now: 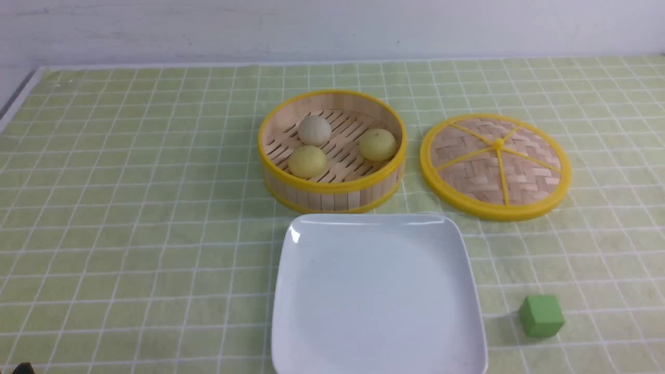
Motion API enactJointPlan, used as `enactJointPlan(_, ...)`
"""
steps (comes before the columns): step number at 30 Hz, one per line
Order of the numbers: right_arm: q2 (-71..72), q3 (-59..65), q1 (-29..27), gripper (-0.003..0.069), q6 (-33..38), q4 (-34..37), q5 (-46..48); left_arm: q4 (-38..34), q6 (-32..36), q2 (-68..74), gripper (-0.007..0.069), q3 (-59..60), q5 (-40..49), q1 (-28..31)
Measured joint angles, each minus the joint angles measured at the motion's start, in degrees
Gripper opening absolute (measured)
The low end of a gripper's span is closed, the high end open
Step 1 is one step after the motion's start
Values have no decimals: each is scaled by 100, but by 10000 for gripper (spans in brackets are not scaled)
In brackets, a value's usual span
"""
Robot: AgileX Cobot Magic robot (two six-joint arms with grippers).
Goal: Put the steamed buns into the plate on the green tablecloth.
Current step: 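Reach toward a bun in the bamboo steamer with the right gripper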
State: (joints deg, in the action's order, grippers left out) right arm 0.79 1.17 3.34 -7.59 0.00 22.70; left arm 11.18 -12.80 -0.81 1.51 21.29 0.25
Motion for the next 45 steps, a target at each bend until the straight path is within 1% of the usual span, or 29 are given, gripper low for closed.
enactJointPlan(39, 0, 0, 0, 239, 0, 0, 0, 0, 0, 0, 240, 0, 0, 0)
enactJointPlan(42, 0, 0, 0, 239, 0, -65, -5, -51, -92, 0, 240, 0, 0, 0)
enactJointPlan(43, 0, 0, 0, 239, 0, -50, -18, -324, -371, 0, 240, 0, -13, 0)
enactJointPlan(44, 0, 0, 0, 239, -50, 73, -54, -714, -722, 0, 240, 0, -26, 0)
enactJointPlan(45, 0, 6, 0, 239, -117, 198, -75, -1045, -935, 0, 240, 0, -33, 0)
